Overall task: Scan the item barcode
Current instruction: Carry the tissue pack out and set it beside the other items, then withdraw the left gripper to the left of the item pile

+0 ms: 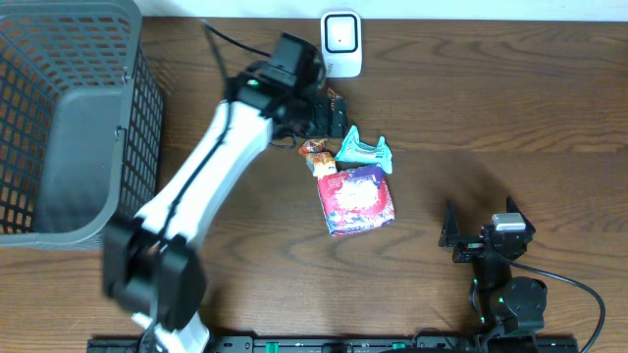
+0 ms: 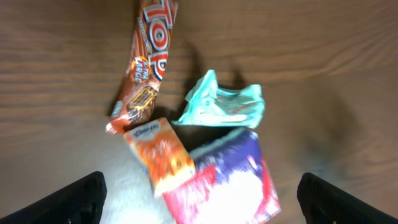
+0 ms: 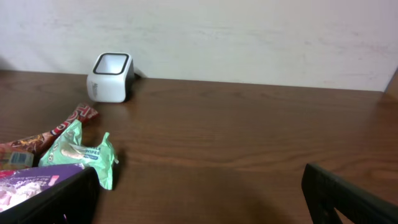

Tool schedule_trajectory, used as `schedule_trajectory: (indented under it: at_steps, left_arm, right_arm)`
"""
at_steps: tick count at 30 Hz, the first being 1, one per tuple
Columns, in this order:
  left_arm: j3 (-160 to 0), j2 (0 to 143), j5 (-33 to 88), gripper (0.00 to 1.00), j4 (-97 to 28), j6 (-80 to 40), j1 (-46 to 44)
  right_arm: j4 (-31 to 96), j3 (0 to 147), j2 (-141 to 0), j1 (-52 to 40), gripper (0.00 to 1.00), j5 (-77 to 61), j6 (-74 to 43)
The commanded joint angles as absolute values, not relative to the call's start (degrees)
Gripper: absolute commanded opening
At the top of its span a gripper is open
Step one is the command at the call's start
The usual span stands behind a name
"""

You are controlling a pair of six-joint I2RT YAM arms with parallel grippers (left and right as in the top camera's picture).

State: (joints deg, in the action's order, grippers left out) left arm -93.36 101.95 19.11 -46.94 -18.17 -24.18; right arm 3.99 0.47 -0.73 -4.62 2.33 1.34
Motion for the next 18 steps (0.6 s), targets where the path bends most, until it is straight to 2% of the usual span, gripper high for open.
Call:
schedule_trajectory:
  at_steps: [1,5,9,13,18]
  left_arm:
    - [-94.96,94.67,18.74,0.98,-49.34,-18.04,-22.55]
    - [-94.96,87.70,18.20,0.98,-55.37,-18.00,-20.51]
    - [-94.96,82.21,11.75,0.98,-63.61,-18.00,-19.16]
    - [-94.94,79.44,5.72,0.98,-71.40,-18.00,-19.14]
    - [-94.94,78.94,4.64,0.98,-77.84,-18.06,-19.14]
  right_arm:
    - [4.08,0.32,-0.64,-4.71,0.99,2.24,1.78]
    - [4.08,0.32,-0.64,-4.71,0.99,2.24,1.78]
    - [4.08,0.32,-0.64,-4.71,0.99,2.24,1.78]
    - [4.08,0.32,-0.64,-4.71,0.99,2.24,1.78]
    - [4.08,0.32,-0.64,-4.71,0.99,2.24,1.78]
